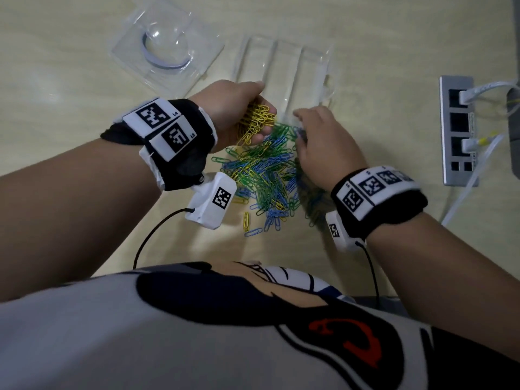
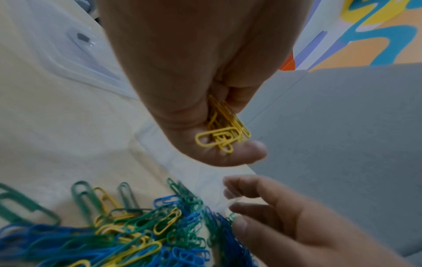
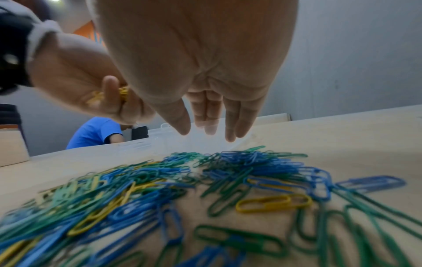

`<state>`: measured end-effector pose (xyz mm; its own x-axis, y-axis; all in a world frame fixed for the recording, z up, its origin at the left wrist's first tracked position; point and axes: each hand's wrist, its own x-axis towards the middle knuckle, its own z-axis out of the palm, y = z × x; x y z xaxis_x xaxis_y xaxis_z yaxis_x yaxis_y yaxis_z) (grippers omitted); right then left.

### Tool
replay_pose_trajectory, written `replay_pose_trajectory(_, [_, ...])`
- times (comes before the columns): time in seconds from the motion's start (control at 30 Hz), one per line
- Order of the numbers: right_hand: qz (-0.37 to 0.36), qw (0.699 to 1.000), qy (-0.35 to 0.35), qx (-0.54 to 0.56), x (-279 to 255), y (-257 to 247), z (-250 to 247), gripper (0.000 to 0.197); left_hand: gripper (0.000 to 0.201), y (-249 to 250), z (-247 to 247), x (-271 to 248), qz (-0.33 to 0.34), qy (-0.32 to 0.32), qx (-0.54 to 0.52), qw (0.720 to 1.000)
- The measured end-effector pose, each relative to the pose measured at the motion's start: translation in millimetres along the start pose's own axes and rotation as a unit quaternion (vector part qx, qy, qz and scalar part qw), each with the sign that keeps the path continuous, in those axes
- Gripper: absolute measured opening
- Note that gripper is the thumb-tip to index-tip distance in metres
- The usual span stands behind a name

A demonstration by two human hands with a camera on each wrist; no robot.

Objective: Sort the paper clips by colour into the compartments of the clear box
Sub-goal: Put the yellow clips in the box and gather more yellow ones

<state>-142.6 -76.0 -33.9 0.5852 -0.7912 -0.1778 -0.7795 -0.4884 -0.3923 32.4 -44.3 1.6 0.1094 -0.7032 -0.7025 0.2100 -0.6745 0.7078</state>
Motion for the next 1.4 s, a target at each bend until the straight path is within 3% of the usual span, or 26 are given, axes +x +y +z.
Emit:
replay_pose_trajectory(0.17, [-0.034, 0.999, -0.019, 0.010, -14, -6, 9, 0.043, 0.041, 8, 5, 7, 0.012, 0.025, -0.025, 0.999])
replay_pose_trajectory(0.6, [-0.027, 0.999, -0.039, 0.001, -15, -10, 8, 0.044, 0.030, 32, 35, 33, 0.006, 0.088, -0.028, 0.996])
replay_pose_trajectory(0.8, [-0.028, 0.999, -0.032, 0.016, -14, -9, 7, 0.045, 0.063, 33, 35, 36, -0.035, 0.022, -0.020, 0.999])
replay_pose_trajectory(0.87, [-0.028, 0.999, -0.032, 0.017, -14, -8, 7, 0.046, 0.066, 34, 36, 30, -0.034, 0.002, -0.023, 0.999])
replay_pose_trajectory(1.03, [-0.026, 0.999, -0.008, 0.046, -14, -7, 1, 0.040, 0.024, 32, 25, 10, 0.021, -0.005, 0.006, 1.000])
replay_pose_trajectory(1.1, [0.011, 0.996, 0.040, 0.084, -10, -1, -7, 0.033, 0.016, 30, 15, 5, 0.053, 0.021, 0.100, 0.993])
replay_pose_trajectory(1.13, [0.036, 0.993, 0.062, 0.093, -6, 4, -11, 0.030, 0.018, 28, 10, 3, 0.079, 0.041, 0.195, 0.977])
replay_pose_trajectory(1.23, [0.093, 0.990, 0.089, 0.063, 11, 22, -21, 0.026, 0.020, 20, 0, 3, 0.143, 0.070, 0.484, 0.860])
replay_pose_trajectory(1.3, [0.118, 0.989, 0.088, 0.021, 26, 34, -26, 0.028, 0.021, 15, 0, 6, 0.141, 0.054, 0.575, 0.804])
replay_pose_trajectory(1.4, [0.141, 0.988, 0.056, -0.039, 49, 51, -27, 0.034, 0.016, 10, 1, 12, 0.144, 0.049, 0.621, 0.769])
